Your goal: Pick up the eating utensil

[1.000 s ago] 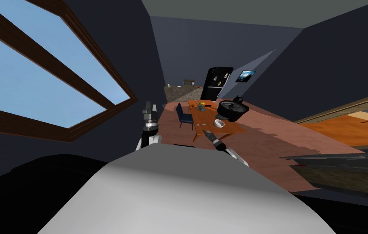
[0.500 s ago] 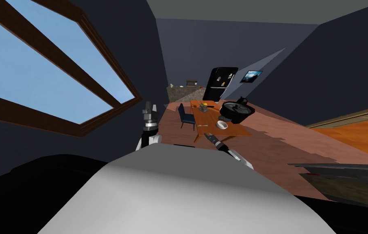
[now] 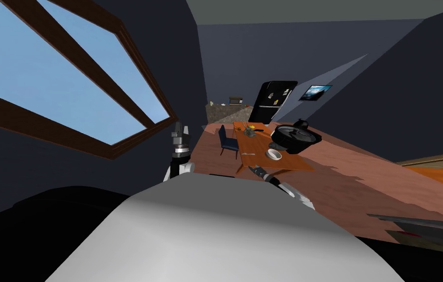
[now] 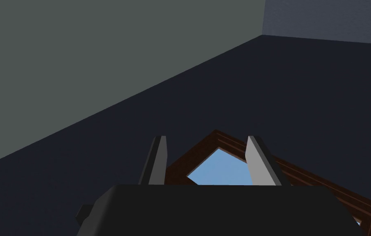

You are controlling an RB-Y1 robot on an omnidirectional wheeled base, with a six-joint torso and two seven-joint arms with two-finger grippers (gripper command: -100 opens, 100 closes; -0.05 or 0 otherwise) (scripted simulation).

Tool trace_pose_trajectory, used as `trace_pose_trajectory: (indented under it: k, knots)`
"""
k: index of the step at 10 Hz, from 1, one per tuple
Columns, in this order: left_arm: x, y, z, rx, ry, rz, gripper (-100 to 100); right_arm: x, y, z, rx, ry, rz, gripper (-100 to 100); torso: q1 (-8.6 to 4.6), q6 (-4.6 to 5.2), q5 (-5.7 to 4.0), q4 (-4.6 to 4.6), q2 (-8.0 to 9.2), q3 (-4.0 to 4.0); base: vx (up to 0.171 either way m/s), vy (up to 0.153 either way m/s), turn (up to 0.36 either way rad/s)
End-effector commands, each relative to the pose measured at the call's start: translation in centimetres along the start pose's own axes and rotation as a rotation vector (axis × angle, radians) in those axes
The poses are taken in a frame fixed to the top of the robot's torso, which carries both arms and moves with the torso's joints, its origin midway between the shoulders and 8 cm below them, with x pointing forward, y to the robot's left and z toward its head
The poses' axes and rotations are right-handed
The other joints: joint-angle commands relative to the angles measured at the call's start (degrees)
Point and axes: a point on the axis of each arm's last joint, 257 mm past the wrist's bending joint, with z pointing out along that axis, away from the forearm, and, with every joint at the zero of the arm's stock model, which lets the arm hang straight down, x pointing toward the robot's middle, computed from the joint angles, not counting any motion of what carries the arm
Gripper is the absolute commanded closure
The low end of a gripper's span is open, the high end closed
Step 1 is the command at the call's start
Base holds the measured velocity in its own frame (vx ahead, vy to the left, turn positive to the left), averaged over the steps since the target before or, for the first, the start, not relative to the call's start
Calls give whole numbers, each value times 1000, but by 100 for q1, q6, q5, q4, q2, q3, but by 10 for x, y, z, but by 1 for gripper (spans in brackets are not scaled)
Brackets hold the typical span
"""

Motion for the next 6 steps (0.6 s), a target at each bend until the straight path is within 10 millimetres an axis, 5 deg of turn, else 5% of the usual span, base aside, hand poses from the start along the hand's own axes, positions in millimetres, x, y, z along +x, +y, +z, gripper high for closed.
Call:
trace_pose_trajectory:
  k: [1, 3, 6]
  knots:
    - [0, 0, 0, 0, 0, 0, 0, 17, -19, -10, 15, 65, -71, -100, 0, 0, 0, 0, 0, 0, 50, 51, 129]
    - [0, 0, 0, 0, 0, 0, 0, 54, -55, -34, 48, 192, -188, -100, 4, -5, 1, -3, -16, -9, 109, 68, 241]
    - [0, 0, 0, 0, 0, 0, 0, 81, -84, -58, 59, 305, -301, -100, 9, -3, 1, -4, -20, -11, 103, 69, 142]
